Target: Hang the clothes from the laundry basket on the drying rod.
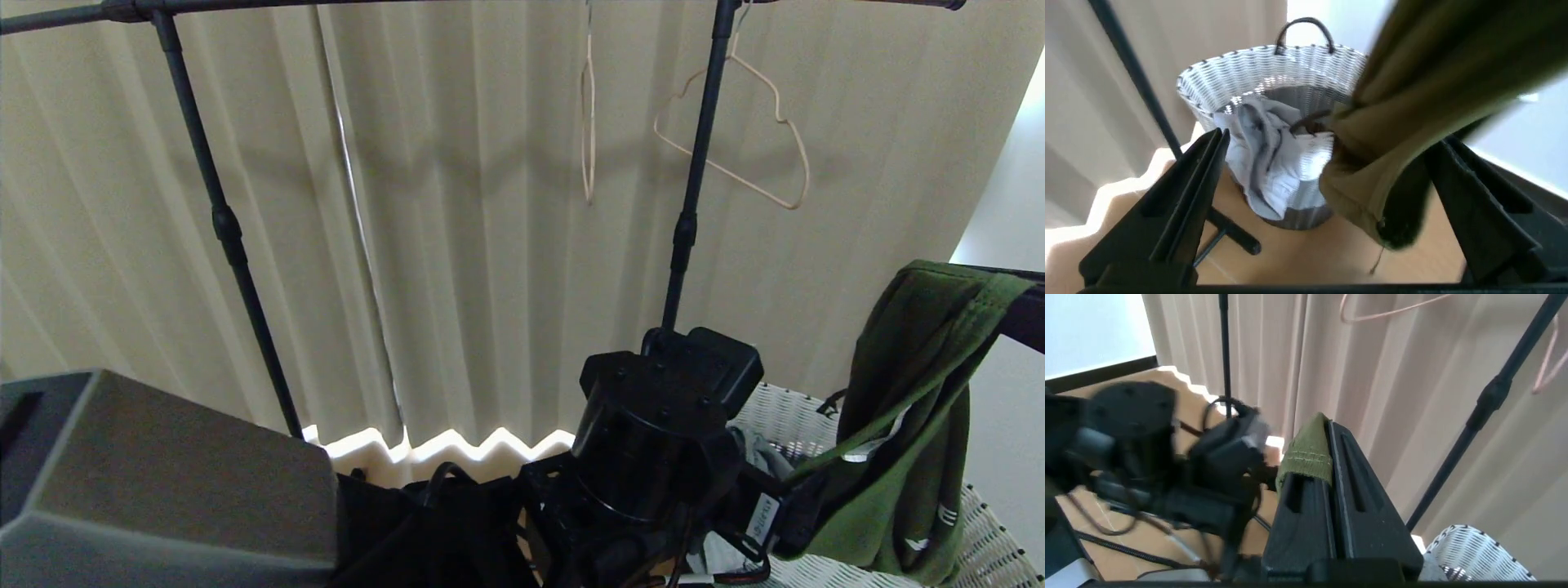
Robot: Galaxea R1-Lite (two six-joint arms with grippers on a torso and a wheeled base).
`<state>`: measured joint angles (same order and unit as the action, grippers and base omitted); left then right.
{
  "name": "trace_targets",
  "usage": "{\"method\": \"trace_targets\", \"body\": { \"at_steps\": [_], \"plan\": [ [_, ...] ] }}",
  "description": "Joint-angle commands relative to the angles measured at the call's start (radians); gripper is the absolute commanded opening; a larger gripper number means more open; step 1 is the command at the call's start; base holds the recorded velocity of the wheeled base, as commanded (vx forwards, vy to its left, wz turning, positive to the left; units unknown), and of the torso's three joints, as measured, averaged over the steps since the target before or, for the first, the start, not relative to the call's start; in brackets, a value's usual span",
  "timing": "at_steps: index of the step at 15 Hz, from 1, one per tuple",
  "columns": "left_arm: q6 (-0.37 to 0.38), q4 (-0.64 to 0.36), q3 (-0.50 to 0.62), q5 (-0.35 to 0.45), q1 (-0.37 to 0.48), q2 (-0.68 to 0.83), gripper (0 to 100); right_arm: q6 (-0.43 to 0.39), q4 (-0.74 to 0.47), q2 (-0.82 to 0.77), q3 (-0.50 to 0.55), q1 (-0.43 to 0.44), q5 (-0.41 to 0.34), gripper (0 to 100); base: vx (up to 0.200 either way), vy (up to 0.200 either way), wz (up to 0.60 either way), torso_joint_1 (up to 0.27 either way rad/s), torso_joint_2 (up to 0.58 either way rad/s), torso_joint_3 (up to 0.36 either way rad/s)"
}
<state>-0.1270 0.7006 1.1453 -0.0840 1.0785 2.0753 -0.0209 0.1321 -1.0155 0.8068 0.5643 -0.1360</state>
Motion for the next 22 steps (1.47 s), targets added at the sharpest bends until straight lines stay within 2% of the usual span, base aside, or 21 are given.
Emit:
{"method": "trace_targets", "body": {
  "at_steps": [1,7,8,11,13,14,15,16,17,19,21,22],
  "plan": [
    [-0.008,-0.001,0.057,-0.002,-0.023,0.072,100,-0.001,0.0,0.002,0.005,0.0,-0.001,0,0.0,0.0,0.0,0.0,0.0,0.0],
    [-0.008,-0.001,-0.038,-0.005,-0.043,0.072,100,-0.001,0.0,0.002,0.008,0.0,0.001,0,0.0,0.0,0.0,0.0,0.0,0.0],
    [-0.006,0.0,-0.059,-0.005,-0.043,0.052,0,-0.001,0.0,0.002,0.008,0.0,0.003,0,0.0,0.0,0.0,0.0,0.0,0.0],
    [0.007,0.016,-0.17,-0.013,-0.04,-0.037,0,-0.001,0.0,-0.005,0.009,-0.001,0.006,0,0.0,0.0,0.0,0.0,0.0,0.0],
    [0.061,0.128,-0.312,-0.017,-0.043,-0.118,0,-0.001,0.0,-0.032,0.011,-0.006,0.007,0,0.0,0.0,0.0,0.0,0.0,0.0],
    [0.098,0.207,-0.412,-0.02,-0.048,-0.19,0,-0.001,0.0,-0.046,0.017,-0.006,0.009,0,0.0,0.0,0.0,0.0,0.0,0.0],
    [0.141,0.223,-0.495,-0.02,-0.06,-0.291,0,-0.002,-0.002,-0.064,0.026,-0.007,0.01,0,0.0,0.0,0.0,0.0,0.0,0.0],
    [0.156,0.206,-0.526,-0.019,-0.069,-0.383,0,-0.005,-0.003,-0.077,0.026,-0.02,0.012,0,0.0,0.0,0.0,0.0,0.0,0.0],
    [0.159,0.143,-0.527,-0.019,-0.084,-0.465,0,-0.007,-0.003,-0.092,0.025,-0.041,0.012,0,0.0,0.0,0.0,0.0,0.0,0.0],
    [0.161,-0.082,-0.49,-0.019,-0.115,-0.655,0,-0.007,0.0,-0.106,0.038,-0.075,0.012,0,0.0,0.0,0.0,0.0,0.0,0.0],
    [0.159,-0.308,-0.406,-0.013,-0.169,-0.798,0,-0.007,-0.002,-0.109,0.075,-0.076,0.012,0,0.0,0.0,0.0,0.0,0.0,0.0],
    [0.159,-0.363,-0.372,-0.011,-0.192,-0.834,0,-0.005,-0.002,-0.12,0.1,-0.076,0.012,0,0.0,0.0,0.0,0.0,0.0,0.0]
  ]
}}
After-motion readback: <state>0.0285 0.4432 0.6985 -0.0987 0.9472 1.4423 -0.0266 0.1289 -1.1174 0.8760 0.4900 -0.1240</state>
